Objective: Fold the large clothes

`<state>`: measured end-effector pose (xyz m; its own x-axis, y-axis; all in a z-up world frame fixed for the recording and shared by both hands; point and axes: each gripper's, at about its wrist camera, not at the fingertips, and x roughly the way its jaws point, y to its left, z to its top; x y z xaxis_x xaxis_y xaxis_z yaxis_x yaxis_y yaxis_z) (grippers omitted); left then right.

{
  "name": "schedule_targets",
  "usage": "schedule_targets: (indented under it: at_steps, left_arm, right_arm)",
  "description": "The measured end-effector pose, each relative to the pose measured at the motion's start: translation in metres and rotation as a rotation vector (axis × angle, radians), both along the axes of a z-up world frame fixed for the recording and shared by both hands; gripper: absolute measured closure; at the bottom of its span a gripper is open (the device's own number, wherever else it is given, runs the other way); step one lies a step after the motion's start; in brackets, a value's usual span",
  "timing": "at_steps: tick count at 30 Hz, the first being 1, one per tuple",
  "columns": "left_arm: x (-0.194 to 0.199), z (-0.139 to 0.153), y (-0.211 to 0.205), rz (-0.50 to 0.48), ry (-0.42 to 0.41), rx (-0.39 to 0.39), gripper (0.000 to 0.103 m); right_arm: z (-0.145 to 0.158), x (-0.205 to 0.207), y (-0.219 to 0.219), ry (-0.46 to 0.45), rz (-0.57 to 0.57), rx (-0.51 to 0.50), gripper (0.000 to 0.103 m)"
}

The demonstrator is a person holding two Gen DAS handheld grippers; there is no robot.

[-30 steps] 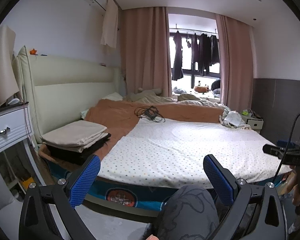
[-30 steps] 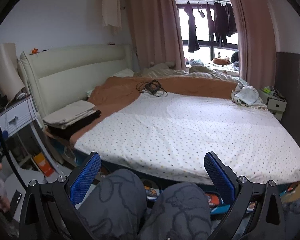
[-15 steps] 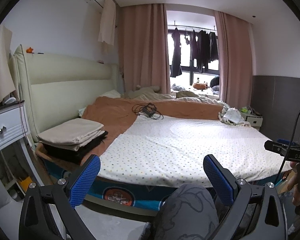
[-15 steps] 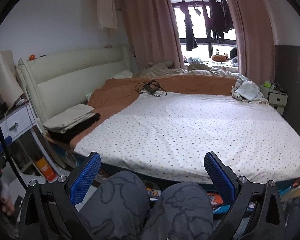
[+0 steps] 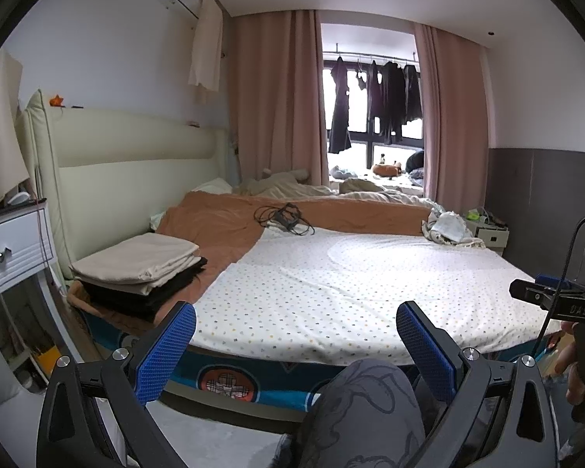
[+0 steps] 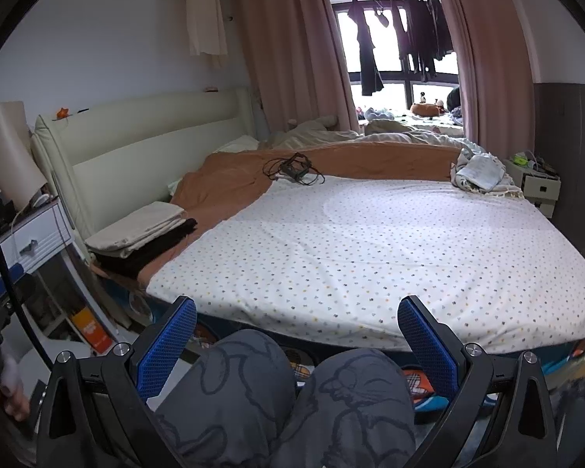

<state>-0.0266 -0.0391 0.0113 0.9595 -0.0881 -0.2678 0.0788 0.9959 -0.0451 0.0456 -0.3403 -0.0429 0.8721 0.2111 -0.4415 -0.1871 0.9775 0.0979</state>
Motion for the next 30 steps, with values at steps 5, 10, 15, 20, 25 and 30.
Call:
schedule_targets:
  at_steps: [5,10,15,20,25,30]
  left_arm:
    - [-0.0012,-0.0012,-0.0002,0.002,0.003,0.001,0.0]
    - [-0.0008,-0.0033,0.0011,0.009,0.007,0.0,0.0]
    - [-0.001,-0.0062,0.0036,0.011,0.016,-0.004,0.0]
    - [0.0017,-0.0071,0.0049,0.016,0.022,-0.002,0.0]
    - [0.0032,-0.0072,0.0031,0.023,0.018,0.0,0.0]
    - [0.0035,-0.0072,-0.0036,0.017,0.016,0.017,0.0]
  right_arm:
    - [-0.0007,-0.0011,-0.0015,0.005,0.0,0.011,0.0]
    - [-0.0003,-0.0009,-0.0026,0.008,-0.002,0.013,0.0]
    - [-0.0021,-0.0005,-0.0016,0.012,-0.003,0.011,0.0]
    - [-0.0037,-0.0009,-0.0016,0.013,-0.002,0.014,0.0]
    - [-0.0051,0.0,-0.0051,0.02,-0.01,0.023,0.0]
    - [-0.0026,-0.003,-0.0067,0.004,-0.021,0.034,0.0]
